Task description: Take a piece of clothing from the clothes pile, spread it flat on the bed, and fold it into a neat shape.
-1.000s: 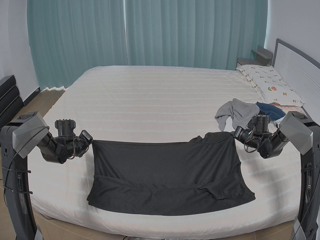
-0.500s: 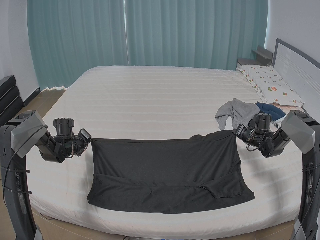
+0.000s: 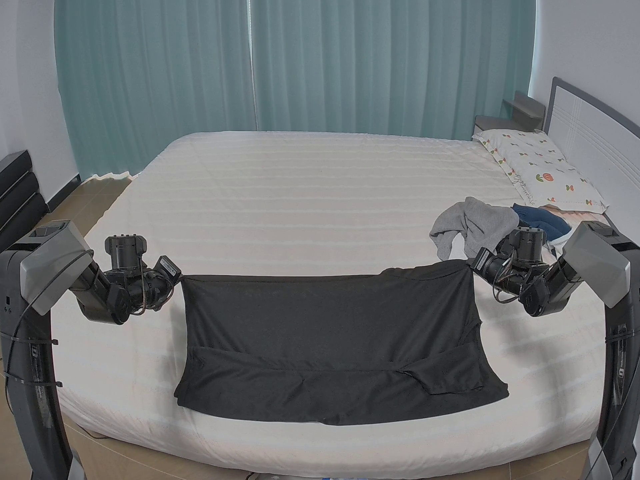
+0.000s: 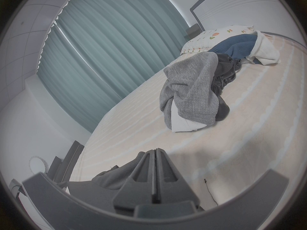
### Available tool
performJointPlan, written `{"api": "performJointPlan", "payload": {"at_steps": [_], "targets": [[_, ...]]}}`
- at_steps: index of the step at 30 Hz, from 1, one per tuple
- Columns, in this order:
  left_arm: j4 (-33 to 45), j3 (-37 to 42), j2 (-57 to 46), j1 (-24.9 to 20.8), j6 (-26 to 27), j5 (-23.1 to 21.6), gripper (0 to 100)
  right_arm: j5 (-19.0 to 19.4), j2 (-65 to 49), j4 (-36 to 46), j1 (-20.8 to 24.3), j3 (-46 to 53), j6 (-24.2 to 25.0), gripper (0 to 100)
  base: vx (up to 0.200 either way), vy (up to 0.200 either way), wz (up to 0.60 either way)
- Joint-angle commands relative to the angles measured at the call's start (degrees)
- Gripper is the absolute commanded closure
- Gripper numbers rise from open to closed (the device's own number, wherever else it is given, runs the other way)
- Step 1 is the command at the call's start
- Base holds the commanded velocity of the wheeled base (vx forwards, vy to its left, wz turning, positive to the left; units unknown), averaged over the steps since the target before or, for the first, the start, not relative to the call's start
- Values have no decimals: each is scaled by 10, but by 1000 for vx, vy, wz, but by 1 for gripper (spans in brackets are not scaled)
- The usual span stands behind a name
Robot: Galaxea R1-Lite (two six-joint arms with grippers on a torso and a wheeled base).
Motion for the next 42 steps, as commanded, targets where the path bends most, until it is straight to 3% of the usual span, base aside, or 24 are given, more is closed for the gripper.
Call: {"api": "performJointPlan", "payload": {"at_steps": [1,27,32,42], "targets": [[0,1,-3,1,0,1,100,0,0,-3,-1,6,-1,100,0,0,0],[0,9,-16,2,4,1,100,2,-1,-33,-2,30,11,100,0,0,0],[2,25,-23,2,11,-5,100,19,-15,-33,-2,51,12,100,0,0,0],[3,89,-48,1,123,-6,100,73,-63,-22,-18,113,6,100,0,0,0]]}}
